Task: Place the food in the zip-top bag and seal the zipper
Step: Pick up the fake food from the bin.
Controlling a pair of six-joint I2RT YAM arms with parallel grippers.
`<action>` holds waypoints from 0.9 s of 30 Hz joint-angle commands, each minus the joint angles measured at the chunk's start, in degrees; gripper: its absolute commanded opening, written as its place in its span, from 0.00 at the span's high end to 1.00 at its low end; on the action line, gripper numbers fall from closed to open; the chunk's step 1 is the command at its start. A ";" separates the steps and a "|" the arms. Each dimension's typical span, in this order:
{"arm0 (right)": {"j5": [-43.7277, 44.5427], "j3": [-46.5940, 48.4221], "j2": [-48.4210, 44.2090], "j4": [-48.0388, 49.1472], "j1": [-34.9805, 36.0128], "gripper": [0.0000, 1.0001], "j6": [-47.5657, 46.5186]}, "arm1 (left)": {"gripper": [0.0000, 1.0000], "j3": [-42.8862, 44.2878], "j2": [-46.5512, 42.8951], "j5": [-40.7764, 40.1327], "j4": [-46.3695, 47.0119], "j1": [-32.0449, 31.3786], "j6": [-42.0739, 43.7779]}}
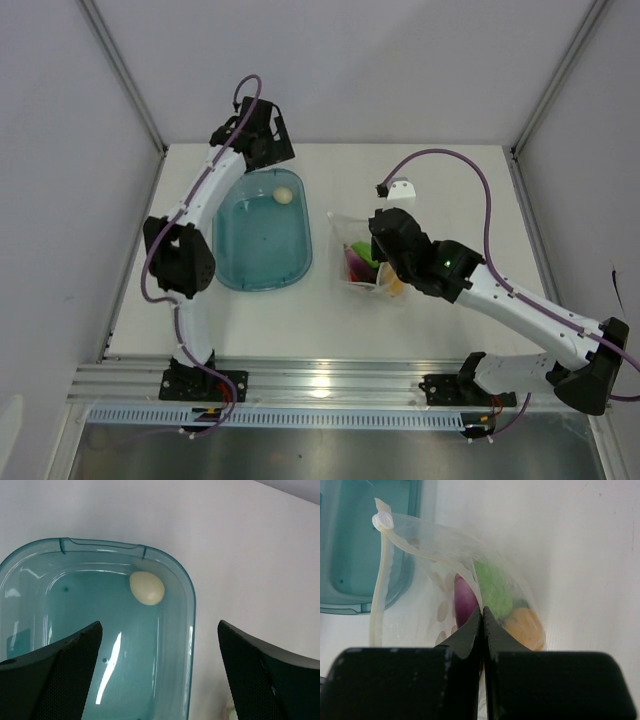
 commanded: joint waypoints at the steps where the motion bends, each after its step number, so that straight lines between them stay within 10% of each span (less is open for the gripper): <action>1: 0.99 1.52 0.25 1.45 -0.18 1.00 -0.43 | 0.03 11.71 8.20 0.27 -13.37 3.25 -5.64; 16: -0.51 -0.59 0.33 2.85 -1.15 1.00 -0.17 | 0.05 13.75 18.15 27.68 -5.66 7.12 -19.70; 27: -0.60 -1.82 -0.90 3.03 -1.77 1.00 -0.17 | 0.08 -1.27 15.26 24.63 -0.48 8.17 -37.46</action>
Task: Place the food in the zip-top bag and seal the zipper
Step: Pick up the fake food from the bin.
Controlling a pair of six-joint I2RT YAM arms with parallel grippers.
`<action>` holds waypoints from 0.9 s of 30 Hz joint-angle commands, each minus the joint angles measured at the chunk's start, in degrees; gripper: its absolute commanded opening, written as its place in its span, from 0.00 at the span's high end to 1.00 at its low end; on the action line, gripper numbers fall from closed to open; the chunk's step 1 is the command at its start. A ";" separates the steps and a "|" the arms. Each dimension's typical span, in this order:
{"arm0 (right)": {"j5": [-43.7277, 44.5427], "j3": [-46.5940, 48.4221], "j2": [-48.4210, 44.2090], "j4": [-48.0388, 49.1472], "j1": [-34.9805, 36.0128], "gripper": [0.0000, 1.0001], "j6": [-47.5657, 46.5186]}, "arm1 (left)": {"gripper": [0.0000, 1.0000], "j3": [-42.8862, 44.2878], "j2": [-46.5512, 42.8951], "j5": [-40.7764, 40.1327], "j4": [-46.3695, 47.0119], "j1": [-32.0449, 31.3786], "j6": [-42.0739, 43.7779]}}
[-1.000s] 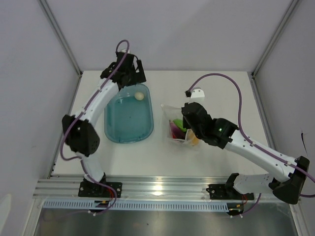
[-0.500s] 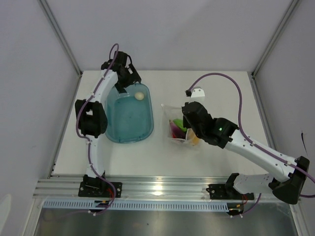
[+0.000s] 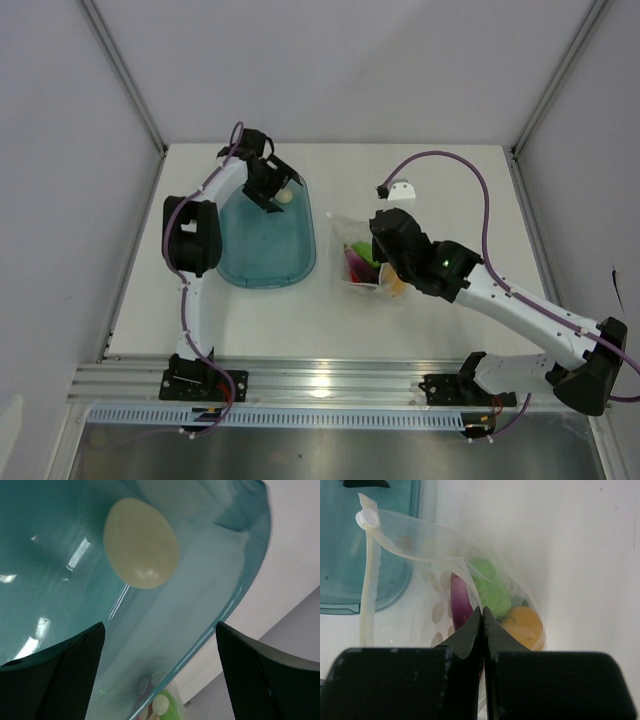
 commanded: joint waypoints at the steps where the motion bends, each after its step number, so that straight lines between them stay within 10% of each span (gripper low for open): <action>1: 0.41 -0.16 -0.92 1.85 -0.45 1.00 0.18 | 0.08 -3.79 -4.64 -3.57 2.67 0.55 -8.39; 27: -0.30 -1.74 -2.15 2.82 -0.89 1.00 0.01 | 0.13 -5.47 -4.74 -16.77 -1.37 0.90 -15.09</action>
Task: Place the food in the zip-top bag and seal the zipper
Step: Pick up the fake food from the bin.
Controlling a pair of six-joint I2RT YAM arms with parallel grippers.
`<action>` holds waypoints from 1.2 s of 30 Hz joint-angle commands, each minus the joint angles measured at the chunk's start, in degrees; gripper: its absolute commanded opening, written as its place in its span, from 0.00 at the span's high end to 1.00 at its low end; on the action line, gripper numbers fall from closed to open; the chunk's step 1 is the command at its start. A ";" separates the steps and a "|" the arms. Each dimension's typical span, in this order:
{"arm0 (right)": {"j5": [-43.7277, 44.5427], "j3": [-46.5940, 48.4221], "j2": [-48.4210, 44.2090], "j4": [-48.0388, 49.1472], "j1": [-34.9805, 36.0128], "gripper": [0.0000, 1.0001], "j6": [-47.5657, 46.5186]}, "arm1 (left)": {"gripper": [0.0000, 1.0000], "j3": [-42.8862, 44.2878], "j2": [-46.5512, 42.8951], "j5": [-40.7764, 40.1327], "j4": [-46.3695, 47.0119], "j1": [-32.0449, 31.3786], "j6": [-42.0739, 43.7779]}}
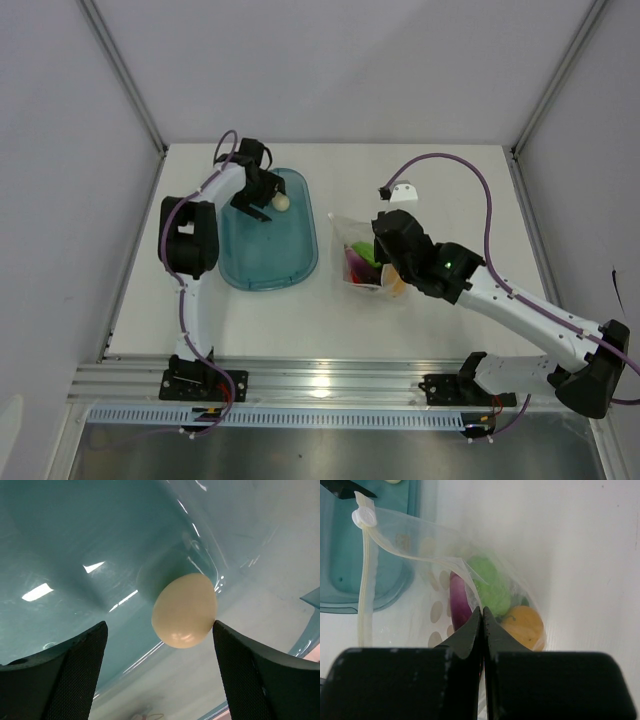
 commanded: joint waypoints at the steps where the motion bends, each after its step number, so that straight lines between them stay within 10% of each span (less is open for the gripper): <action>1: 0.38 -0.34 -1.01 2.21 -0.26 1.00 0.10 | 0.13 4.35 -1.72 -4.15 -3.31 0.35 -0.84; 36: 0.30 -1.57 -2.07 2.91 -1.49 1.00 -0.26 | 0.20 13.77 7.78 -5.74 -6.05 -4.92 9.97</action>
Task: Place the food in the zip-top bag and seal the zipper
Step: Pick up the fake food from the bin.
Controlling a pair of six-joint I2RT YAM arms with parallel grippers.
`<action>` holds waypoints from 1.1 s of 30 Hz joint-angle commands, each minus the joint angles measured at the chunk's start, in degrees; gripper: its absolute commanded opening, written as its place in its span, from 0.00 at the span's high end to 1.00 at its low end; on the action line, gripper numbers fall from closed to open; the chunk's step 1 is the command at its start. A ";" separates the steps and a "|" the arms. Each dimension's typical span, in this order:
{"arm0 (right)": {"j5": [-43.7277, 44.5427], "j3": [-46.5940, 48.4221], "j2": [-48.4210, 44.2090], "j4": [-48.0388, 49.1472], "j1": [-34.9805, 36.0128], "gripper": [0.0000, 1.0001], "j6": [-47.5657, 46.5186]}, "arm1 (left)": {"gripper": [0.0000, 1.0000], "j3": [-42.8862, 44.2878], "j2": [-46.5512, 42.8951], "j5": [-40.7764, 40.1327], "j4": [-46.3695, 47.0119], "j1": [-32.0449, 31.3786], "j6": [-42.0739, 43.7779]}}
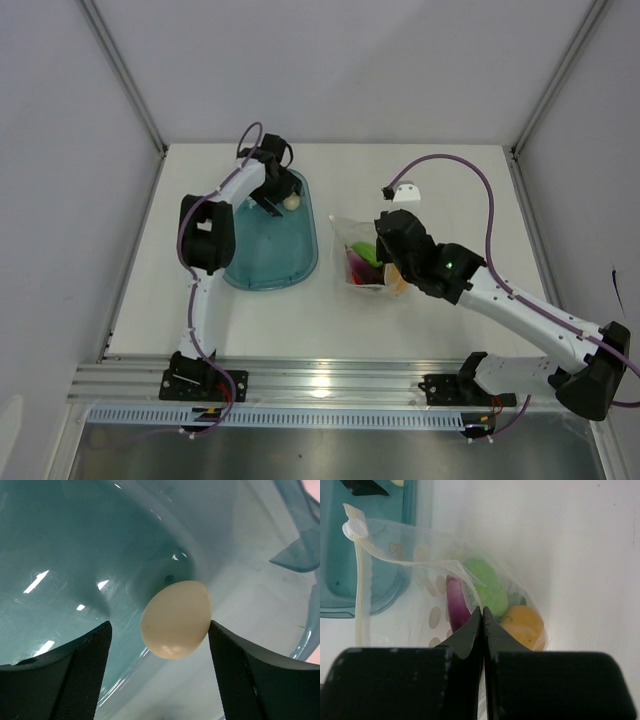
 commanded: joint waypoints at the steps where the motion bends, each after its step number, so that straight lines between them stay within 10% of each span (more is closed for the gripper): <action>1: 0.75 0.00 -1.61 1.40 -0.27 1.00 -0.41 | 0.21 1.33 0.46 -1.50 -0.95 0.06 1.06; 24: 0.40 -0.26 -1.78 1.75 -0.97 1.00 -0.24 | 0.46 -1.57 -0.68 -0.27 2.82 0.06 1.40; 33: 0.58 0.09 -2.05 1.40 -0.97 1.00 -0.15 | 0.99 -3.85 -2.00 0.61 4.93 0.15 2.02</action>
